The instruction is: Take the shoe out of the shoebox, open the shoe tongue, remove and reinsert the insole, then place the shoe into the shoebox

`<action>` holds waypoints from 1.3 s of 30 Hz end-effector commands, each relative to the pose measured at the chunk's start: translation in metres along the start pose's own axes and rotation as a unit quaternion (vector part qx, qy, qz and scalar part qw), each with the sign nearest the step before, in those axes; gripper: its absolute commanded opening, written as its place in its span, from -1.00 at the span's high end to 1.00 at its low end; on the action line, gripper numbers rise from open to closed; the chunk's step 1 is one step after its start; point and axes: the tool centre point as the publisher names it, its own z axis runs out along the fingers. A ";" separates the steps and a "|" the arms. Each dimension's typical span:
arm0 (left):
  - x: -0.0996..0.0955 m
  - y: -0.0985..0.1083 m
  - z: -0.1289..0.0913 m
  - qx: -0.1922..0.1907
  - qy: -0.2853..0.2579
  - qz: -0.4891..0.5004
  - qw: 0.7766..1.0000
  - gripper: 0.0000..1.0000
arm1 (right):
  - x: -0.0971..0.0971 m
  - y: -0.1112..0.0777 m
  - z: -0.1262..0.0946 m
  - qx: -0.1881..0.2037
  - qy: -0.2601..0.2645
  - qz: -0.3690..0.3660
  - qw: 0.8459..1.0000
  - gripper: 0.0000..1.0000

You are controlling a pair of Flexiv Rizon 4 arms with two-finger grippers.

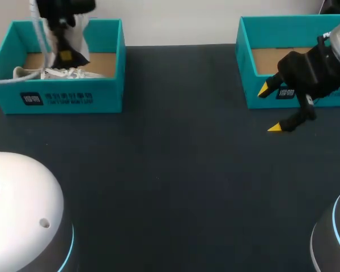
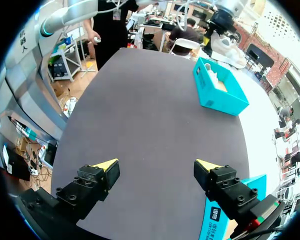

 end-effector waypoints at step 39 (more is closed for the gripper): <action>-0.185 0.141 -0.027 -0.025 0.051 0.000 0.998 1.00 | -0.001 0.000 0.002 0.001 0.001 0.001 1.000 -1.00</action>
